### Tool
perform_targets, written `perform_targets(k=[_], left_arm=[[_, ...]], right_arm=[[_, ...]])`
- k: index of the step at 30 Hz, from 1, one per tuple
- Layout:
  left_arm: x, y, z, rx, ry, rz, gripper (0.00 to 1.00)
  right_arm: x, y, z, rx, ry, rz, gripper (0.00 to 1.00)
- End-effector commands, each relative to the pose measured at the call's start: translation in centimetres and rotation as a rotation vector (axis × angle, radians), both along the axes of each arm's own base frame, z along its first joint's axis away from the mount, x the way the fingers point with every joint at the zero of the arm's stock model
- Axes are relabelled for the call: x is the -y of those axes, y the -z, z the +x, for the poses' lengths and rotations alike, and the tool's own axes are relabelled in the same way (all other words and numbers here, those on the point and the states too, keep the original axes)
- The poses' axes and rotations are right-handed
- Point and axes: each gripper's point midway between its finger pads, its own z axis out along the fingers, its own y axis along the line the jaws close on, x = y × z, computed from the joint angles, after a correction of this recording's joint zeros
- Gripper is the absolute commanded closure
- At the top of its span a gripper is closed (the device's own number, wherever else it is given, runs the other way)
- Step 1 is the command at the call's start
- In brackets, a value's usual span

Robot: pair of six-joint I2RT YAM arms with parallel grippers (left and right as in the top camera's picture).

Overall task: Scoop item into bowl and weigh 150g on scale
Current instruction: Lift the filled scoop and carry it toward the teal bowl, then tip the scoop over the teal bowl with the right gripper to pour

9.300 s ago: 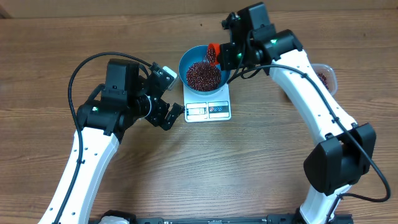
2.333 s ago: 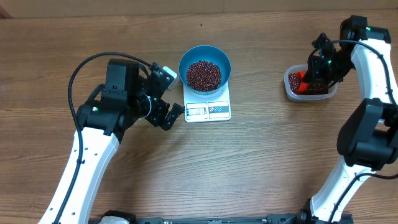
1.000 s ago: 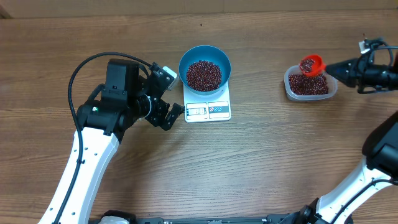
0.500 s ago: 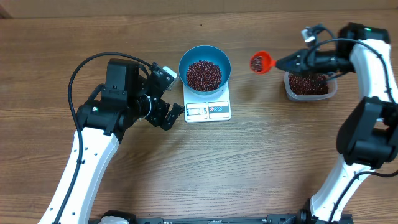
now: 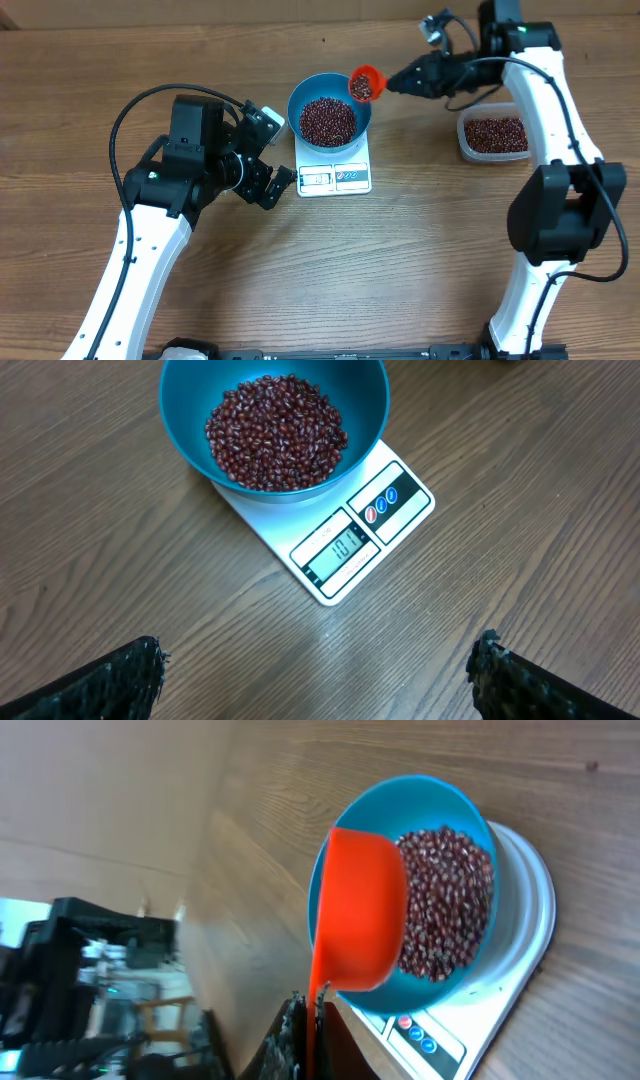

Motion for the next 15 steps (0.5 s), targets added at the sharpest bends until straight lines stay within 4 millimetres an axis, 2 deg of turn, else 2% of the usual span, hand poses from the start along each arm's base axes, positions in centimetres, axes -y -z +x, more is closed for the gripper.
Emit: perform_targets(k=[1,5,11,15], left_arm=[[0.0,-0.5,0.1,0.024,0.015,0.01,0.01],[0.0,-0.5,0.1,0.024,0.015,0.01,0.0],[0.0,-0.5,0.1,0.024,0.015,0.01,0.01],[0.0,-0.5,0.1,0.024,0.015,0.01,0.01]], right_arm=[[-0.9,-0.7,1.0,0.076,0.013,-0.12,0.96],[-2.3,-0.3,1.5,0.153,0.009,-0.268,0.96],[-3.9,-1.8,2.4,0.288,0.018,-0.419,0.96],[-4.4,-2.3,2.2,0.334,0.002,-0.484,0.96]])
